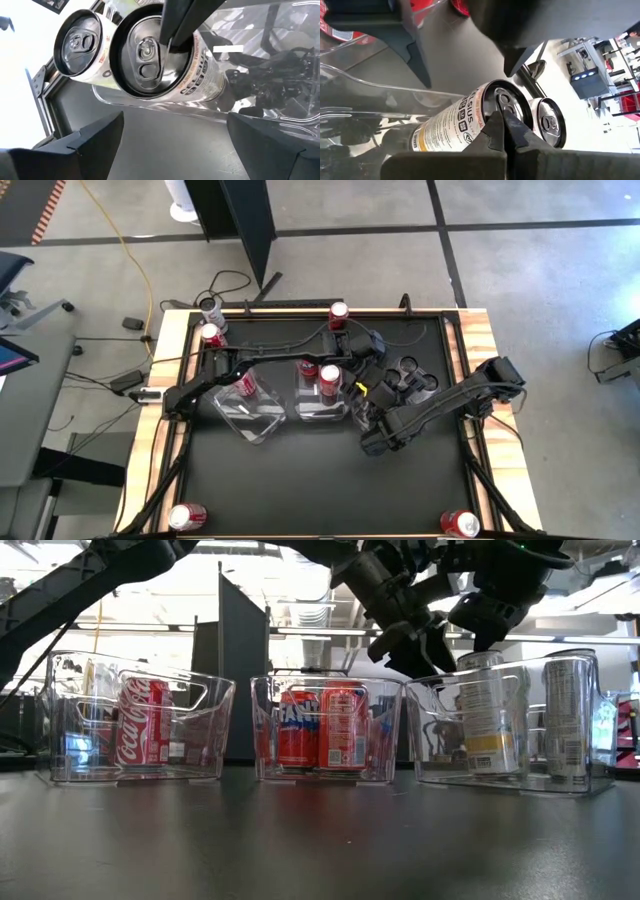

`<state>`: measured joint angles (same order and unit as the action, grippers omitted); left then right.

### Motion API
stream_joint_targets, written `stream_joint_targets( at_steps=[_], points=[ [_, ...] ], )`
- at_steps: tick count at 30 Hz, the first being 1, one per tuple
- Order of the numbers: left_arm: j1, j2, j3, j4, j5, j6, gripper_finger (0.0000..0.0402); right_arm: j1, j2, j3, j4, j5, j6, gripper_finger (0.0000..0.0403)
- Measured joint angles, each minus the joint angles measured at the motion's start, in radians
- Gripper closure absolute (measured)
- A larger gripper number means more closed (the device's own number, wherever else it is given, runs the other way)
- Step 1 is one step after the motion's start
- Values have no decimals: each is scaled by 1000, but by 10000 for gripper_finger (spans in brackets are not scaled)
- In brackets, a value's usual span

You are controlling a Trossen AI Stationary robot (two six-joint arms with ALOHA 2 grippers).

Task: Sort soda cans
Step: Put the bottom white soda can into the right transparent bin

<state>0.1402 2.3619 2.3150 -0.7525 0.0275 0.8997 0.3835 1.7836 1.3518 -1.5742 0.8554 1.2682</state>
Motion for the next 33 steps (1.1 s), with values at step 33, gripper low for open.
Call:
stream_joint_targets(
  at_steps=[33],
  points=[
    [6, 0, 0, 2, -17, -14, 51, 58, -2, 23, 6, 83, -19, 403]
  ],
)
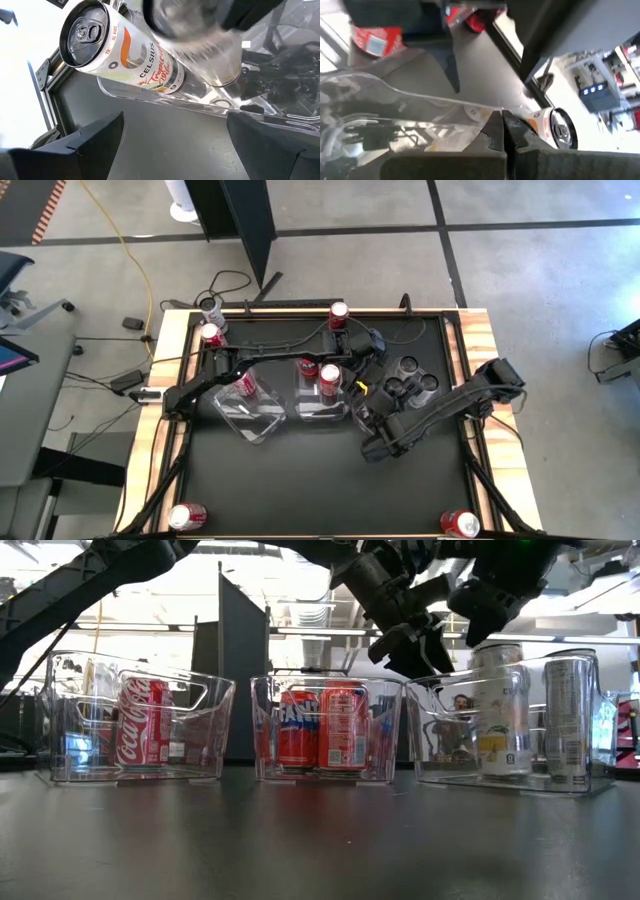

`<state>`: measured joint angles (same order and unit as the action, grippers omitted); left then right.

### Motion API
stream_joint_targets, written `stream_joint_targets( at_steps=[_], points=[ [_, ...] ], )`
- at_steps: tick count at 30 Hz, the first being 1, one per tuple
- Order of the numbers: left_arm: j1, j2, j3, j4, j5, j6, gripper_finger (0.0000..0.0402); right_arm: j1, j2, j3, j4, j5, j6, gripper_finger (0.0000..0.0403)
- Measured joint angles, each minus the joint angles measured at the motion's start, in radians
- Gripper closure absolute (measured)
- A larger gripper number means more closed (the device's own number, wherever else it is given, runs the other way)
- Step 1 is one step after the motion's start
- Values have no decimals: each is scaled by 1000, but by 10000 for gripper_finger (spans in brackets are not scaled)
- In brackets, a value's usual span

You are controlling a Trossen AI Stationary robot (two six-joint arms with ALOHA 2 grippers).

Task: Sort soda cans
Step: Put the bottom white soda can into the right transparent bin, then put the bottom left red soda can into the left transparent bin

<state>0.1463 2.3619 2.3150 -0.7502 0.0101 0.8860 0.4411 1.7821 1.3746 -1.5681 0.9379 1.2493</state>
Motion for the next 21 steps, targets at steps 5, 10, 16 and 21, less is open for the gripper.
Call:
stream_joint_targets(
  at_steps=[5, 10, 16, 21],
  points=[
    [0, 0, 0, 0, 0, 0, 51, 23, 0, 0, -1, 10, -1, 377],
    [0, 0, 0, 0, 0, -8, 51, 39, -1, 0, -2, 11, -1, 333],
    [0, 0, 0, -7, -7, -18, 51, 85, -1, 4, -3, 39, 15, 281],
    [0, -14, -1, -37, -35, -40, 51, 135, -2, 38, -2, 98, 33, 228]
  ],
)
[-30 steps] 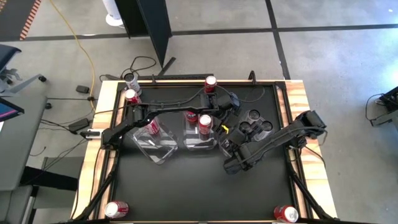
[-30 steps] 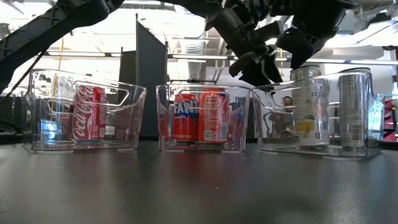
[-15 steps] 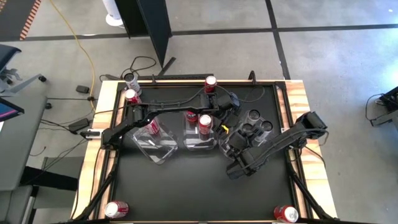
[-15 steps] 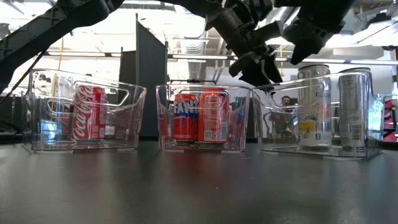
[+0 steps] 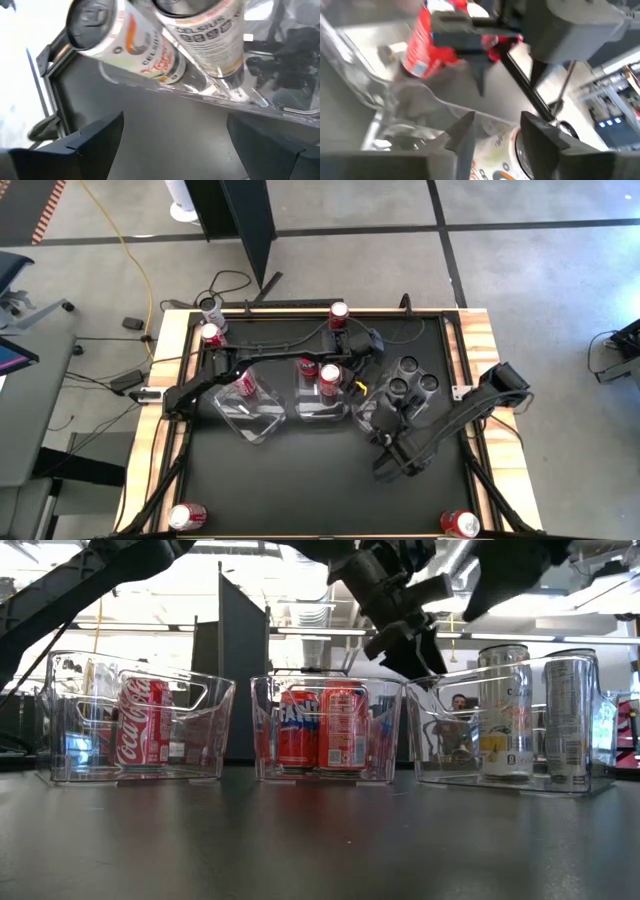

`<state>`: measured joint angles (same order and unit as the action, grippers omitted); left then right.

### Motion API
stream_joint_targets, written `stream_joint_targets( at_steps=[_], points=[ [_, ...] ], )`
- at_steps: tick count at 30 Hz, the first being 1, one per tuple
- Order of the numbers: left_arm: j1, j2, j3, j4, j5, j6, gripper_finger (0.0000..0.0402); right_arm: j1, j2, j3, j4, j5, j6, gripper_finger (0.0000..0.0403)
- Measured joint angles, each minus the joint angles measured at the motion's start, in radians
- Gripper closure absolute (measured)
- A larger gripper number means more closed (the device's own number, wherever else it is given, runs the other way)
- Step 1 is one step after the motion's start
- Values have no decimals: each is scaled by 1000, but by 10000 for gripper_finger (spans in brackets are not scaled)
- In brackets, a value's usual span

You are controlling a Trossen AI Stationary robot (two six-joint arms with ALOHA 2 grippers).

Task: Sort soda cans
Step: Put the bottom left red soda can into the left transparent bin

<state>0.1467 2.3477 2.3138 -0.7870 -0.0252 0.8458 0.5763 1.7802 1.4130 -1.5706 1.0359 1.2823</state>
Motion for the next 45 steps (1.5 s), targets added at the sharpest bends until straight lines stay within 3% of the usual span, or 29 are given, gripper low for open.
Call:
stream_joint_targets(
  at_steps=[8, 11, 18, 28, 31, 36, 41, 45],
  points=[
    [1, -71, 0, -33, 2, -81, 51, 48, -1, 41, 0, 67, -23, 163],
    [3, -108, 0, -68, 9, -101, 51, 61, -1, 47, 0, 77, -33, 159],
    [39, -215, 0, -235, 156, -175, 51, 104, -4, 71, 0, 165, -83, 159],
    [92, -373, 1, -365, 173, -296, 53, 193, -91, 80, -1, 345, -162, 159],
    [90, -443, 0, -388, 142, -337, 56, 217, -115, 80, 0, 380, -194, 159],
    [44, -580, 1, -404, 1, -455, 57, 240, -159, 80, 0, 385, -235, 159],
    [-60, -707, -2, -425, -198, -577, 57, 257, -212, 80, 0, 398, -244, 158],
    [-161, -779, -21, -504, -426, -686, 57, 250, -232, 80, 0, 414, -262, 158]
  ],
)
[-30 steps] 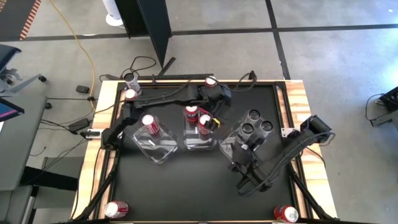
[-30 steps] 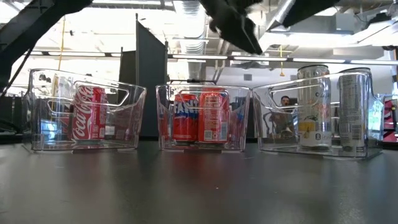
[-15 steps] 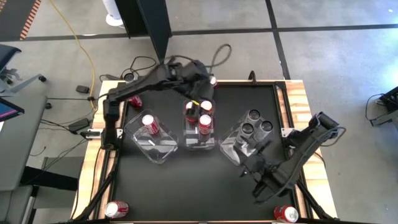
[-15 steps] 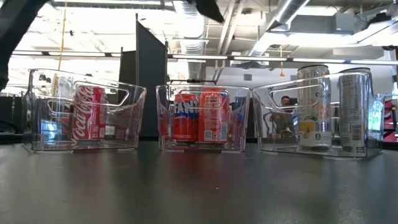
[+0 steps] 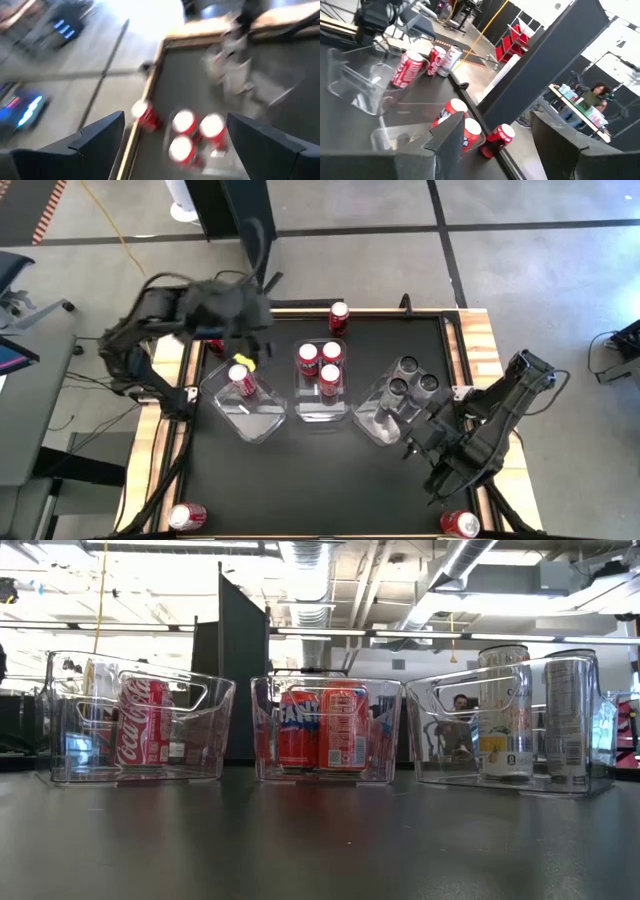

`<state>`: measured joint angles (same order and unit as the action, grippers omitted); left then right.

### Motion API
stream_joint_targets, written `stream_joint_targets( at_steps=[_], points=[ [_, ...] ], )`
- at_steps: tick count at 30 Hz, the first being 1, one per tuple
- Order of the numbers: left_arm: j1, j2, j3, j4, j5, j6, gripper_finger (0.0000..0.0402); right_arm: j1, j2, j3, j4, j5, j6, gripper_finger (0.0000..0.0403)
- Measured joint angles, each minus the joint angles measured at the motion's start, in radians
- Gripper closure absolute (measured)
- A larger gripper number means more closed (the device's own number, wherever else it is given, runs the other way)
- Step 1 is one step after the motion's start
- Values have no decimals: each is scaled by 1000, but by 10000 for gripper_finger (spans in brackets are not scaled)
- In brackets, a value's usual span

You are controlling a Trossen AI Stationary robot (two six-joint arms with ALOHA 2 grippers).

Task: Sort soda cans
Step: Put the bottom left red soda can into the left transparent bin

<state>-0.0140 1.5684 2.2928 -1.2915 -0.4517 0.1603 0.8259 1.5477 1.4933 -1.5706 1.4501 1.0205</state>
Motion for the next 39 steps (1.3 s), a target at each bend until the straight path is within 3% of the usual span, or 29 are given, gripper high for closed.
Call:
stream_joint_targets(
  at_steps=[5, 7, 11, 18, 24, 28, 32, 39],
  points=[
    [-77, -50, -78, -254, -285, -300, 57, -34, 2, 0, 0, 22, -65, 158],
    [-73, -74, -141, -279, -369, -420, 57, -54, 2, 0, 0, 24, -79, 158],
    [-31, -153, -313, -244, -289, -475, 57, -87, 2, -6, 1, 30, -87, 158],
    [8, -264, -617, -242, -246, -586, 57, -107, 4, -76, 20, -4, -79, 158],
    [-32, -343, -809, -29, -215, -559, 57, -99, 4, -77, 43, -66, -83, 158],
    [-46, -358, -882, 105, -203, -494, 57, -100, 3, -77, 83, -178, -91, 158],
    [-61, -357, -918, 216, -170, -422, 57, -102, 3, -77, 229, -312, -197, 158],
    [-94, -358, -940, 312, -110, -340, 57, -115, 3, -77, 661, -445, -561, 158]
  ],
)
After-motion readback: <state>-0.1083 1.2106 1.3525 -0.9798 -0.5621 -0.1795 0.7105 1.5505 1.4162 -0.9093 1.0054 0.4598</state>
